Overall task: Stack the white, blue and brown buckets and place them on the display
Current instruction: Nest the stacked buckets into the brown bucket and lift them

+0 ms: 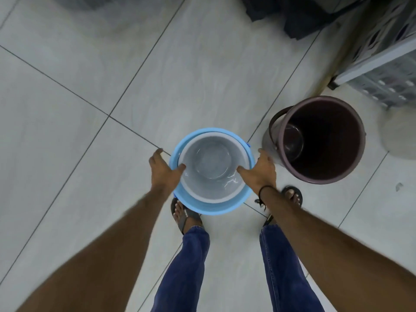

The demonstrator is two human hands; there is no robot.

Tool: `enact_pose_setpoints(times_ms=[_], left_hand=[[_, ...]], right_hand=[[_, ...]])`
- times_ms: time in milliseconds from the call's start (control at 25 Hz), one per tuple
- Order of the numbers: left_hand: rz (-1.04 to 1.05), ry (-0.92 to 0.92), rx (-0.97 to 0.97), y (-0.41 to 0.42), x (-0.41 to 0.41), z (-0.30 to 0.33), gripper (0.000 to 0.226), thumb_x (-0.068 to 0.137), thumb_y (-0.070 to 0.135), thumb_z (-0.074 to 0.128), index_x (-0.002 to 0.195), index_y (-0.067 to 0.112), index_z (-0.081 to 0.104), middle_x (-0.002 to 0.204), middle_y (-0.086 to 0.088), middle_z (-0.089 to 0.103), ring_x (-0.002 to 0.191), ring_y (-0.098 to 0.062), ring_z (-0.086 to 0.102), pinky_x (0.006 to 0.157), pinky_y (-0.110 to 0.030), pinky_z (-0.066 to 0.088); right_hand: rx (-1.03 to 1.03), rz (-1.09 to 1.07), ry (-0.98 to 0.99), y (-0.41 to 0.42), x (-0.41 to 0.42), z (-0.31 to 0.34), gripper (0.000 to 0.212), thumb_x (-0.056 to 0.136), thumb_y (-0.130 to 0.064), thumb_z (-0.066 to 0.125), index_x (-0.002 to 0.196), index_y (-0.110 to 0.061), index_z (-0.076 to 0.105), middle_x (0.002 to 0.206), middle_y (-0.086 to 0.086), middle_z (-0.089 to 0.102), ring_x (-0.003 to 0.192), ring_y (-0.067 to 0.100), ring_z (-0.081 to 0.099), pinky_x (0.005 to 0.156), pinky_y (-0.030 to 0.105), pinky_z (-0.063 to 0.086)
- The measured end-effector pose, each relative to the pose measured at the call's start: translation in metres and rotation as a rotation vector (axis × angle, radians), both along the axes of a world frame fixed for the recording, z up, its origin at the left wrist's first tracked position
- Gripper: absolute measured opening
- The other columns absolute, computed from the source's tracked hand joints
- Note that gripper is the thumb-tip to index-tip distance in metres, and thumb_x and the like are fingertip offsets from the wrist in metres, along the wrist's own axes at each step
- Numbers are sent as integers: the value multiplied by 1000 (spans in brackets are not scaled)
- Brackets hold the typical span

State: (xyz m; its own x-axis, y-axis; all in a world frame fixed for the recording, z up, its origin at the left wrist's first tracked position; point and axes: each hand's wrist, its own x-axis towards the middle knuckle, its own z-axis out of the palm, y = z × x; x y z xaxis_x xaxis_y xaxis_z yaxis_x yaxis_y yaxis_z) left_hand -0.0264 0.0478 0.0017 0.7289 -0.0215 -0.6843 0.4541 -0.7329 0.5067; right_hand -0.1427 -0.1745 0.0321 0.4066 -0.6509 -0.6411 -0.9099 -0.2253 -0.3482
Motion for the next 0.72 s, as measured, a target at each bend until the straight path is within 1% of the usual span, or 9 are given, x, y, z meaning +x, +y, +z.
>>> enact_pose_setpoints(times_ms=[80,160,280,320,360,480,600,640,720], left_hand=[[41,189,6,6,16,-9,63,86,36,71,139,20,41,133,-9,58,111,-29,61,96,-42,51],[-52,309,34,15,16,-14,49,88,50,62,128,21,55,121,-11,68,101,-29,68,90,-46,58],[22,318,19,23,4,-4,43,96,49,55,120,15,62,106,-15,73,80,-28,75,71,-41,65],[68,297,4,26,0,1,40,96,47,55,117,14,63,105,-16,73,78,-28,75,71,-42,65],[113,283,-6,27,-4,9,38,96,48,56,112,14,64,106,-17,73,82,-30,75,76,-46,64],[296,316,-41,30,-12,38,33,91,50,64,94,17,61,117,-16,68,107,-36,64,89,-55,55],[401,488,-122,19,-7,96,33,87,45,72,105,19,60,131,-5,49,121,-31,50,96,-58,51],[402,527,-165,12,-1,122,41,85,44,75,112,17,60,133,-7,49,122,-32,53,96,-56,53],[349,531,-255,-5,14,171,58,80,45,79,119,6,63,130,-14,63,113,-35,66,87,-48,60]], right_hand=[[176,-107,-13,-10,4,-15,67,76,-18,72,136,-17,44,122,11,60,107,30,58,85,36,52],[228,-57,-25,-15,2,-23,39,78,-12,65,115,-18,57,101,8,66,88,29,64,69,30,51],[233,-4,-36,-16,-2,-23,25,80,-12,63,104,-17,59,87,5,61,78,28,61,66,30,50],[230,4,-30,-16,-2,-19,24,79,-12,62,103,-17,59,87,5,61,77,28,61,68,31,52],[229,-2,-28,-17,-3,-13,25,79,-12,63,103,-19,60,89,5,62,79,28,62,71,34,55],[253,-18,-1,-20,-5,13,31,77,-13,66,106,-23,61,96,6,65,85,29,65,79,39,58],[270,-64,-35,-36,-8,63,38,75,-10,69,111,-19,62,96,5,67,86,27,66,79,39,58],[279,-81,-59,-46,-7,87,39,76,-8,69,113,-17,63,95,6,67,85,27,67,78,38,59],[282,-93,-88,-71,-3,141,37,77,-6,70,112,-16,64,97,8,69,84,27,67,76,37,59]])
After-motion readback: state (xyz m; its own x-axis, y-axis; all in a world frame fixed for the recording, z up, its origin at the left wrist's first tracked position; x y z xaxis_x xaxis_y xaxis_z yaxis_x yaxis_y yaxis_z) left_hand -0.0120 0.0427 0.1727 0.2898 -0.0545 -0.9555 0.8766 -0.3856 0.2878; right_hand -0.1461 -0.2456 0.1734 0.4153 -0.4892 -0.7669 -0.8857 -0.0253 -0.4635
